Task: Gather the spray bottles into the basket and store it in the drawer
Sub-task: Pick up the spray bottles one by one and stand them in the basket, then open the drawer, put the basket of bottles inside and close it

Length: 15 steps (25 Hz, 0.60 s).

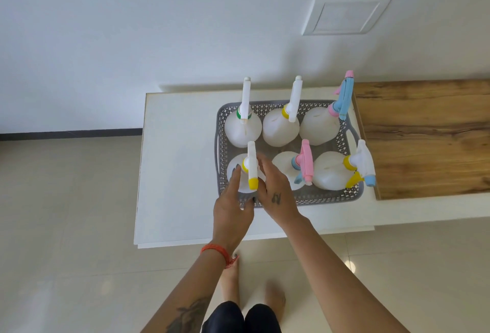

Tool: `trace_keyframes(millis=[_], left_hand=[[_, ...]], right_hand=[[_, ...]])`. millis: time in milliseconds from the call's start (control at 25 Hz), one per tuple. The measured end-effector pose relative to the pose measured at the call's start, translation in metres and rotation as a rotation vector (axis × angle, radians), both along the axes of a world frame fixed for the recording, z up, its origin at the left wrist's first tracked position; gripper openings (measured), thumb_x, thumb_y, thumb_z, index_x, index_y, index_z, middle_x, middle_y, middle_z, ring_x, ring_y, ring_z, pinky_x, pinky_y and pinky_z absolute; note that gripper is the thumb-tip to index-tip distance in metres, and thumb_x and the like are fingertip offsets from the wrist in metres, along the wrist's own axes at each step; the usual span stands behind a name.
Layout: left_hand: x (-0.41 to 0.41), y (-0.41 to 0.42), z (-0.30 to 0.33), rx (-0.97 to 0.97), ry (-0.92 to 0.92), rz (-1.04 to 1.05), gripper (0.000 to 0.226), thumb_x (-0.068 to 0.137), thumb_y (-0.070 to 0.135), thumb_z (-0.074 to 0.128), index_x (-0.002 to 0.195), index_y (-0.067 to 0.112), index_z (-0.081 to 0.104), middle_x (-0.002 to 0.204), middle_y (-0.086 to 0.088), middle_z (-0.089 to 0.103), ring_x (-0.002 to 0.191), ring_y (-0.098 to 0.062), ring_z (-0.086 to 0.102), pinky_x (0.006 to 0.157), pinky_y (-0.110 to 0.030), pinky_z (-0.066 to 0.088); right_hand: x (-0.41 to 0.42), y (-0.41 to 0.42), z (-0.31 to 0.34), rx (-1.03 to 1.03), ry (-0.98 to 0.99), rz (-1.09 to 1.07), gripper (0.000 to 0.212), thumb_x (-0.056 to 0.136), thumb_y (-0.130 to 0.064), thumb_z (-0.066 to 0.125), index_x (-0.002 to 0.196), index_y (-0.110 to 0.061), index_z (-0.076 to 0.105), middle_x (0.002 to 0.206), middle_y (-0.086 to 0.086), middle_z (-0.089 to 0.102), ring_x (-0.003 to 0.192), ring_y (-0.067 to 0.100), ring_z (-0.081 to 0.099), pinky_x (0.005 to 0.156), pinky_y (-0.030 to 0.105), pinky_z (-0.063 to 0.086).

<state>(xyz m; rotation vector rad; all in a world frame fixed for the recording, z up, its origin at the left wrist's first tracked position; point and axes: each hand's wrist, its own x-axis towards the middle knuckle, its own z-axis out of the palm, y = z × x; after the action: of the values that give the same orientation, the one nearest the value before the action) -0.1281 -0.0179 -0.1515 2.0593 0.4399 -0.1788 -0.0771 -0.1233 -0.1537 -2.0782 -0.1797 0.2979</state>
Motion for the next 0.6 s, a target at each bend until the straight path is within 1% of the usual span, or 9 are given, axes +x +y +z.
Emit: trace_keyframes(millis=[80, 160, 240, 280, 320, 360, 440, 520, 600], left_hand=[[-0.009, 0.0, -0.001, 0.053, -0.052, 0.046, 0.07, 0.081, 0.002, 0.062, 0.143, 0.022, 0.036, 0.124, -0.007, 0.064, 0.108, -0.023, 0.062, 0.082, -0.011, 0.04], [-0.026, -0.002, -0.001, 0.108, -0.104, 0.105, 0.062, 0.081, 0.003, 0.063, 0.139, 0.018, 0.044, 0.133, -0.006, 0.059, 0.119, -0.022, 0.058, 0.092, -0.014, 0.038], [-0.05, -0.001, -0.001, 0.148, -0.124, 0.174, 0.055, 0.083, 0.006, 0.065, 0.135, 0.016, 0.049, 0.137, -0.005, 0.055, 0.124, -0.024, 0.054, 0.102, -0.027, 0.043], [-0.064, 0.001, -0.003, 0.187, -0.131, 0.207, 0.053, 0.083, 0.008, 0.065, 0.134, 0.014, 0.05, 0.138, -0.007, 0.054, 0.126, -0.025, 0.052, 0.104, -0.035, 0.044], [-0.079, 0.004, -0.009, 0.238, -0.136, 0.233, 0.052, 0.083, 0.009, 0.066, 0.133, 0.011, 0.051, 0.139, -0.008, 0.053, 0.127, -0.027, 0.051, 0.104, -0.039, 0.043], [-0.095, 0.008, -0.014, 0.283, -0.127, 0.251, 0.053, 0.083, 0.01, 0.067, 0.133, 0.009, 0.051, 0.14, -0.01, 0.052, 0.128, -0.028, 0.049, 0.105, -0.04, 0.041], [-0.125, 0.018, -0.028, 0.324, -0.032, 0.242, 0.058, 0.084, 0.015, 0.067, 0.137, 0.009, 0.045, 0.145, -0.011, 0.045, 0.134, -0.029, 0.042, 0.108, -0.04, 0.035], [-0.15, 0.025, -0.044, 0.346, 0.102, 0.211, 0.069, 0.084, 0.024, 0.066, 0.143, 0.009, 0.034, 0.152, -0.011, 0.033, 0.14, -0.028, 0.032, 0.113, -0.042, 0.031], [-0.164, 0.033, -0.057, 0.356, 0.183, 0.242, 0.082, 0.083, 0.035, 0.066, 0.147, 0.008, 0.022, 0.157, -0.013, 0.022, 0.144, -0.03, 0.022, 0.115, -0.045, 0.026]], right_hand=[[-0.008, -0.007, -0.001, -0.034, -0.06, -0.051, 0.047, 0.09, 0.001, 0.047, 0.136, -0.007, 0.043, 0.136, 0.01, 0.053, 0.127, 0.021, 0.048, 0.104, 0.029, 0.04], [-0.025, -0.018, 0.001, -0.038, -0.136, -0.139, 0.046, 0.087, 0.007, 0.048, 0.131, -0.004, 0.049, 0.131, 0.012, 0.057, 0.124, 0.024, 0.052, 0.102, 0.027, 0.042], [-0.05, -0.036, 0.001, -0.062, -0.206, -0.241, 0.041, 0.084, 0.008, 0.053, 0.123, -0.004, 0.057, 0.12, 0.011, 0.064, 0.112, 0.023, 0.06, 0.095, 0.03, 0.048], [-0.065, -0.048, -0.002, -0.078, -0.209, -0.308, 0.038, 0.083, 0.005, 0.056, 0.12, -0.006, 0.059, 0.116, 0.009, 0.066, 0.105, 0.021, 0.062, 0.092, 0.03, 0.049], [-0.081, -0.061, -0.006, -0.08, -0.183, -0.382, 0.036, 0.084, 0.002, 0.06, 0.118, -0.008, 0.06, 0.114, 0.008, 0.067, 0.102, 0.018, 0.063, 0.09, 0.029, 0.05], [-0.098, -0.077, -0.011, -0.075, -0.14, -0.451, 0.034, 0.084, -0.002, 0.062, 0.118, -0.009, 0.06, 0.114, 0.008, 0.067, 0.101, 0.017, 0.063, 0.09, 0.029, 0.05], [-0.126, -0.108, -0.027, -0.093, -0.036, -0.555, 0.037, 0.084, -0.011, 0.066, 0.121, -0.008, 0.058, 0.118, 0.01, 0.064, 0.105, 0.019, 0.061, 0.093, 0.034, 0.049], [-0.142, -0.136, -0.046, -0.152, 0.1, -0.642, 0.049, 0.084, -0.017, 0.068, 0.128, -0.004, 0.052, 0.127, 0.016, 0.058, 0.114, 0.027, 0.057, 0.098, 0.039, 0.046], [-0.143, -0.158, -0.062, -0.224, 0.233, -0.761, 0.061, 0.083, -0.02, 0.069, 0.135, 0.001, 0.043, 0.136, 0.023, 0.049, 0.124, 0.034, 0.049, 0.105, 0.043, 0.039]])
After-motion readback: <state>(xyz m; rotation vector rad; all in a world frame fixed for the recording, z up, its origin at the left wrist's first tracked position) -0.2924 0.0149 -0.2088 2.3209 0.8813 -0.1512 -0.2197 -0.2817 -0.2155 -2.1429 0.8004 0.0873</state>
